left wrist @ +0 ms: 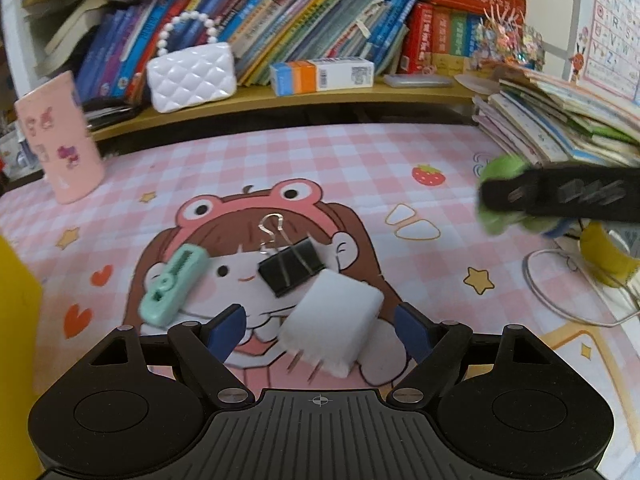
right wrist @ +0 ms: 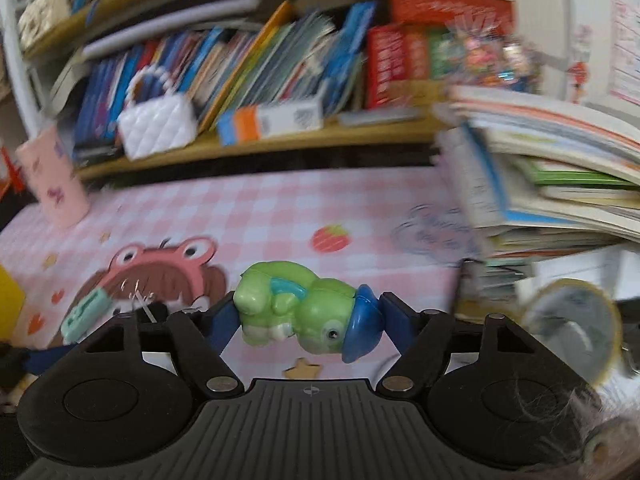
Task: Organize objects
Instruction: 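Grasp the white charger with left tool while right tool grasps the green frog, then carry white charger and green frog with both tools over the yellow box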
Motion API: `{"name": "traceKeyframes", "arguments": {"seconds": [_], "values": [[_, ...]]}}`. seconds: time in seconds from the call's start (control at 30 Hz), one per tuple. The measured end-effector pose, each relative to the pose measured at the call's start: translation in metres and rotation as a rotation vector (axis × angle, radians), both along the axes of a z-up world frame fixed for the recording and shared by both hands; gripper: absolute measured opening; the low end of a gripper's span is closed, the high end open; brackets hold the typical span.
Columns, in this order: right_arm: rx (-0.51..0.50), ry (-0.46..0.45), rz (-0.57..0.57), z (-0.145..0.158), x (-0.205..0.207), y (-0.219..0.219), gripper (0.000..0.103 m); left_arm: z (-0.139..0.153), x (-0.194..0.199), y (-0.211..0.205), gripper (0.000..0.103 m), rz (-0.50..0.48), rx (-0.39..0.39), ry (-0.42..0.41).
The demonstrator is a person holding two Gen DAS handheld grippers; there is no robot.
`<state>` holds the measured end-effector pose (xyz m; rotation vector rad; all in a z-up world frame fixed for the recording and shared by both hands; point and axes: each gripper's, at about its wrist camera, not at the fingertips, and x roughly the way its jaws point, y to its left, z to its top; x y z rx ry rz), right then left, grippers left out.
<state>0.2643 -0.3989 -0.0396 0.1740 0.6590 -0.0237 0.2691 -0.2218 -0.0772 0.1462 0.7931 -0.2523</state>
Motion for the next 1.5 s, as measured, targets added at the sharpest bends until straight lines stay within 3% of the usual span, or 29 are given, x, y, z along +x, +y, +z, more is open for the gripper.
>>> {"name": "traceKeyframes", "arguments": {"seconds": [0.33,0.47,0.67,0.93,1.5], "values": [[0.04,0.014,0.001,0.008,-0.019,-0.001,0.073,-0.014,0.013,-0.006,0.06,-0.04,-0.011,0.03],[0.032,0.016,0.018,0.009,-0.026,0.007,0.073,-0.012,0.009,0.001,0.059,-0.005,-0.013,0.025],[0.01,0.007,0.049,0.012,-0.039,0.018,0.073,0.015,-0.008,0.028,0.059,0.084,-0.096,-0.023],[-0.003,0.056,0.136,0.003,-0.064,0.047,0.073,0.044,-0.054,0.069,0.059,0.153,-0.138,-0.053],[-0.028,0.103,0.271,0.001,-0.141,0.149,0.073,0.061,-0.159,0.17,0.059,0.231,-0.133,-0.037]]}}
